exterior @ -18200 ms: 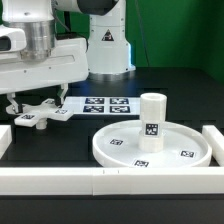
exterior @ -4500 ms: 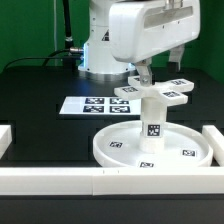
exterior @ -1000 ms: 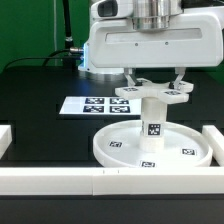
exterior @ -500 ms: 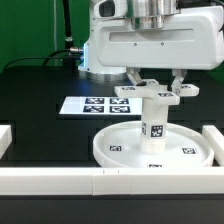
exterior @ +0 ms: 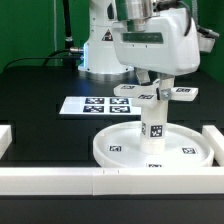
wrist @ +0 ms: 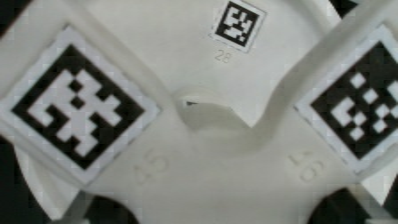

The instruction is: Assemble round table

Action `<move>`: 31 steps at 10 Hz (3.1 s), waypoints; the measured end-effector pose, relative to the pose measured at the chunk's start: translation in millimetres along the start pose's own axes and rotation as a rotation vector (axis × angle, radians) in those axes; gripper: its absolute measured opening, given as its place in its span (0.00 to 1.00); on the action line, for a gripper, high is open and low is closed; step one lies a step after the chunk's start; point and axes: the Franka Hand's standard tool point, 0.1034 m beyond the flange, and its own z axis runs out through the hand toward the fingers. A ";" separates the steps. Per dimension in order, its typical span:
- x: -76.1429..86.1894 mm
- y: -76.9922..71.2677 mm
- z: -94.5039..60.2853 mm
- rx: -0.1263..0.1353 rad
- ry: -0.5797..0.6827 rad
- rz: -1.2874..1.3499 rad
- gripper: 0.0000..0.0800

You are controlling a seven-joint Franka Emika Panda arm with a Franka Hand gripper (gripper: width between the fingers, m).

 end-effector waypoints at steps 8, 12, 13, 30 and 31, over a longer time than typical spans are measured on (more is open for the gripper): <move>1.0 -2.5 -9.6 0.010 -0.010 0.374 0.77; -7.3 -10.4 -41.5 0.046 -0.039 0.228 0.81; -7.3 -10.3 -40.5 0.046 -0.038 0.153 0.81; -18.6 -13.6 -32.7 -0.146 -0.043 -1.617 0.81; -18.2 -13.5 -32.6 -0.148 -0.050 -1.699 0.81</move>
Offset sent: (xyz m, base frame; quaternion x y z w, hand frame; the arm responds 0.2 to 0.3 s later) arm -0.0033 0.0017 -0.0024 -0.0261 0.0150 0.2207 0.9749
